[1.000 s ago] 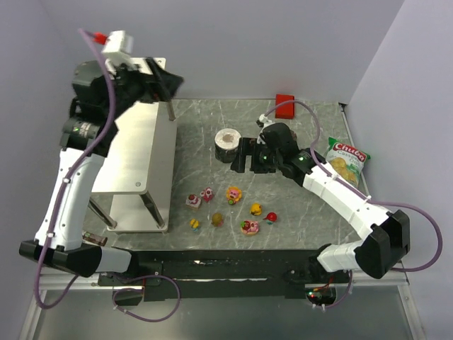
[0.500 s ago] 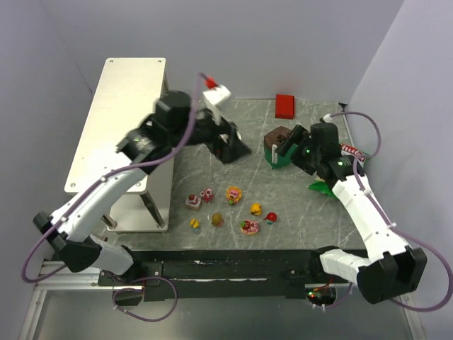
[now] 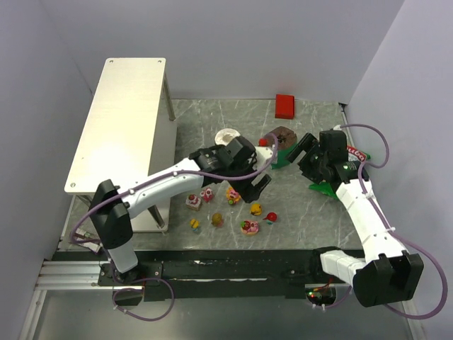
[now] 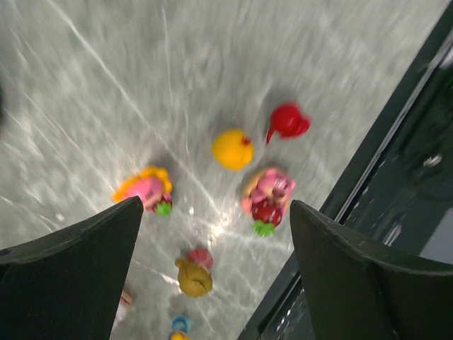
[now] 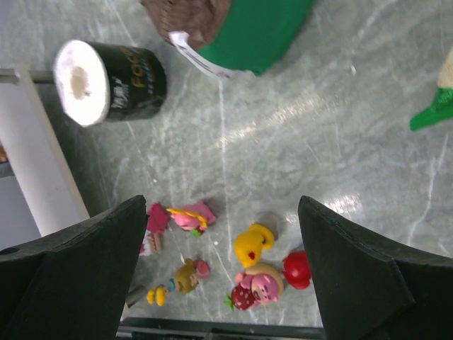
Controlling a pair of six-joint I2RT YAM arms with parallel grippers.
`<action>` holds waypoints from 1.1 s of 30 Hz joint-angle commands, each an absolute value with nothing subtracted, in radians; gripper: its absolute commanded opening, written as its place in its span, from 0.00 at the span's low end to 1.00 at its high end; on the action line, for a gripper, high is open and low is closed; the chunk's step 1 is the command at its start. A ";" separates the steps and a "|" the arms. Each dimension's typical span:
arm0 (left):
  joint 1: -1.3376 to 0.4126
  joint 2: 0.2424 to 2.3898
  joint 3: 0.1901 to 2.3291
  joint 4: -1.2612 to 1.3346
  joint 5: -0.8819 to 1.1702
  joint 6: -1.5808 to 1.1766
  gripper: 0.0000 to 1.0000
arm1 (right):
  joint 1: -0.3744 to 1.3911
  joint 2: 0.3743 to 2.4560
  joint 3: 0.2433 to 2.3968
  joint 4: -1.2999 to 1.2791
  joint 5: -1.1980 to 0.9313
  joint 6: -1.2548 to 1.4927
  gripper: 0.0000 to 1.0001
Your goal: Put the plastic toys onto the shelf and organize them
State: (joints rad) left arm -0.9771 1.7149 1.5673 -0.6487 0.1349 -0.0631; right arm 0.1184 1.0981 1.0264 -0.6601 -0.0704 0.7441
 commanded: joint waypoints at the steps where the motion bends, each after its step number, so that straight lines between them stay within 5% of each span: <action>1: -0.985 1.726 1.514 -0.621 0.107 -0.052 0.88 | 0.098 1.077 1.011 -0.666 -0.092 0.756 0.94; 33: -0.776 1.529 1.175 -0.476 0.011 -0.055 0.74 | 0.069 1.095 0.951 -0.617 -0.186 0.762 0.93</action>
